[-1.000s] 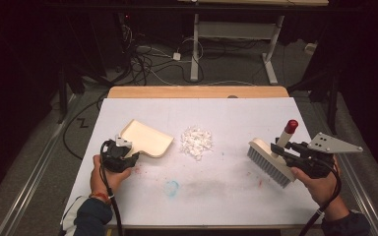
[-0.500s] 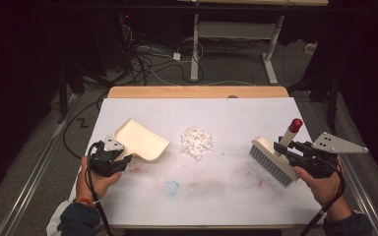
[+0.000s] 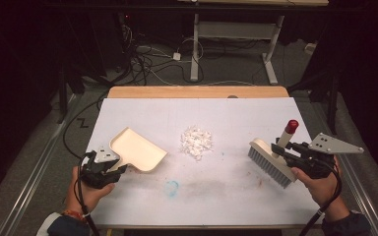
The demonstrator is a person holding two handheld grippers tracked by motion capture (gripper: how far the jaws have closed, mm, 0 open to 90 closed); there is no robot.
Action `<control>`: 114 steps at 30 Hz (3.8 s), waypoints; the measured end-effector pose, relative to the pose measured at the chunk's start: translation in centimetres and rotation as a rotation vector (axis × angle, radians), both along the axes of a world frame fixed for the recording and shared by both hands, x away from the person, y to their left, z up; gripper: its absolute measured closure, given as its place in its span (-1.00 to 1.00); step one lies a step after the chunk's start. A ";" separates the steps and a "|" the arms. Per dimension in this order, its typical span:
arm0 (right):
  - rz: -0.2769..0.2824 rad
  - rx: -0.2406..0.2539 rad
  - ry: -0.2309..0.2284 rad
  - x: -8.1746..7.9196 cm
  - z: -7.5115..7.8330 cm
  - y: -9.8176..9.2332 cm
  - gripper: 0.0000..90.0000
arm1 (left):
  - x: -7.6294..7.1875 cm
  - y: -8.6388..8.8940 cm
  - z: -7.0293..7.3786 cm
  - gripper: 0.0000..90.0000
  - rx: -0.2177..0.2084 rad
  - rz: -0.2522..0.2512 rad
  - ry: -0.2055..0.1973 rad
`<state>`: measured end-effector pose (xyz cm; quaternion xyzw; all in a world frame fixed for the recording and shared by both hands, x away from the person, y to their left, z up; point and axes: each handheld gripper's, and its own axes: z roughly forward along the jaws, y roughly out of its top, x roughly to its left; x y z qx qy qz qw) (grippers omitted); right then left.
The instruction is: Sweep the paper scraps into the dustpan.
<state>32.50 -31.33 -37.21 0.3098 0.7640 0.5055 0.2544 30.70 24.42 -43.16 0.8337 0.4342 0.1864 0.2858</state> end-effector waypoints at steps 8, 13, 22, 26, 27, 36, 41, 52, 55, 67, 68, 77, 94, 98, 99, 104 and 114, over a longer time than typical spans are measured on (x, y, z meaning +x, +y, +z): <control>-0.008 -0.010 -0.011 1.2 0.1 0.5 0.58 | -2.2 -0.1 -0.5 0.41 0.033 -0.068 0.023; -0.043 -0.027 -0.019 2.3 0.5 0.6 0.58 | -2.8 -0.1 -1.2 0.41 0.030 -0.086 0.047; -0.097 -0.023 -0.043 4.3 1.8 0.6 0.58 | -2.9 -0.5 -1.7 0.41 0.037 -0.109 0.065; -0.112 -0.041 -0.044 5.6 1.8 1.0 0.58 | -2.8 -0.8 -1.9 0.41 0.032 -0.119 0.068; -0.119 -0.047 -0.041 6.0 1.7 1.2 0.58 | -2.8 -0.8 -1.9 0.41 0.032 -0.120 0.070; -0.157 -0.116 -0.053 9.1 1.6 2.8 0.58 | -2.8 -1.0 -2.2 0.41 0.022 -0.127 0.078; -0.183 -0.122 -0.049 9.9 2.0 2.8 0.58 | -2.6 -1.1 -2.4 0.41 0.023 -0.135 0.085; -0.225 -0.139 -0.032 12.1 1.2 4.0 0.58 | -2.6 -1.1 -2.4 0.41 0.022 -0.134 0.089; -0.224 -0.159 -0.032 12.9 0.6 5.7 0.58 | -2.5 -1.1 -2.5 0.41 0.024 -0.137 0.091; -0.158 -0.164 -0.028 14.0 -0.4 11.1 0.58 | -2.5 -1.1 -2.6 0.41 0.017 -0.139 0.095; -0.154 -0.168 -0.028 14.0 -0.5 11.4 0.58 | -2.5 -1.1 -2.6 0.41 0.015 -0.139 0.096; -0.104 -0.172 -0.010 13.9 -1.6 13.8 0.58 | -2.4 -1.1 -2.7 0.41 0.017 -0.138 0.102; 0.015 -0.099 -0.009 10.2 -1.5 15.6 0.58 | -2.4 -1.4 -2.9 0.41 0.019 -0.144 0.112; -0.001 -0.110 -0.032 10.2 -0.8 15.2 0.58 | -2.4 -1.4 -3.0 0.41 0.018 -0.142 0.113; -0.001 -0.110 -0.032 10.2 -0.8 15.2 0.58 | -2.4 -1.4 -3.0 0.41 0.018 -0.142 0.112; -0.016 -0.100 -0.027 11.3 -0.2 14.9 0.58 | -2.4 -1.4 -3.0 0.41 0.018 -0.142 0.111; -0.047 -0.138 -0.080 15.9 0.4 15.9 0.58 | -2.3 -1.3 -3.0 0.41 0.016 -0.148 0.116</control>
